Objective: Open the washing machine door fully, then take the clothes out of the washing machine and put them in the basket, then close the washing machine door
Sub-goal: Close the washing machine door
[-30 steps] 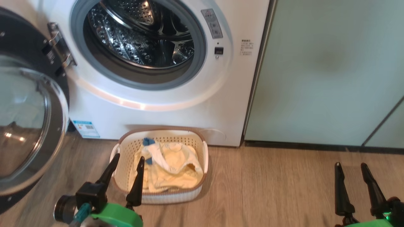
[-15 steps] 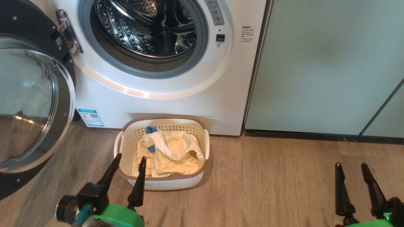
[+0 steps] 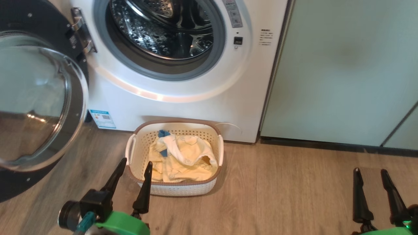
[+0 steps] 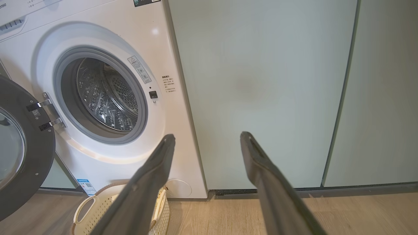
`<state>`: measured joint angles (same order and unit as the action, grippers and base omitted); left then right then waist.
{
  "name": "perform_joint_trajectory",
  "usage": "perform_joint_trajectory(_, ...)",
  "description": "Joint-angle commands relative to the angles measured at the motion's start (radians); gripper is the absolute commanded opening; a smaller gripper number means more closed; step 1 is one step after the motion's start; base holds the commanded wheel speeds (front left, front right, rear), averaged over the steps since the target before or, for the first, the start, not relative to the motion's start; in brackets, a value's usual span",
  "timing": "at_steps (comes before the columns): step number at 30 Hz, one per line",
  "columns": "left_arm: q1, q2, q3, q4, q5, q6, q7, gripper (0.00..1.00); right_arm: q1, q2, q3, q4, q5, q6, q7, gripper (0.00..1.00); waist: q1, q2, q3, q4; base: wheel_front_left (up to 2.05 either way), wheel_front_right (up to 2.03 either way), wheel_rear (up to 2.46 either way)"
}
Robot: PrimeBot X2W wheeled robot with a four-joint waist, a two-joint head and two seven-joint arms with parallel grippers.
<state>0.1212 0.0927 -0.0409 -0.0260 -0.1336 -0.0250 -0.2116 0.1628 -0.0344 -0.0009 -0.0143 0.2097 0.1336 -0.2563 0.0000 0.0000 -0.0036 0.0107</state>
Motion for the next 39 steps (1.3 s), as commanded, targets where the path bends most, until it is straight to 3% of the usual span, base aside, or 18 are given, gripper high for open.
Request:
perform_joint_trajectory(1,-0.039,0.017,0.026,-0.042,-0.004,0.005,-0.009,1.00,-0.025,-0.016,0.013,-0.031,-0.001,-0.003,-0.006,1.00,0.0000,0.0000,0.000,0.017,0.00,0.00,0.00)
perform_joint_trajectory(22,-0.092,0.007,-0.020,-0.030,-0.027,-0.001,-0.029,1.00,-0.033,-0.016,0.009,-0.030,-0.008,-0.003,-0.006,1.00,0.0000,0.0000,0.019,0.412,0.00,0.00,0.00)
perform_joint_trajectory(32,-0.083,0.006,-0.019,-0.018,-0.031,0.012,-0.038,1.00,-0.039,-0.016,0.026,-0.016,-0.006,-0.003,-0.006,1.00,0.0000,0.0000,0.018,0.485,0.00,0.00,0.00)
perform_joint_trajectory(39,-0.073,0.017,-0.023,-0.015,-0.022,0.018,-0.041,1.00,-0.039,-0.016,0.035,-0.013,-0.002,-0.003,-0.006,1.00,0.0000,0.0000,0.007,0.496,0.00,0.00,0.00)
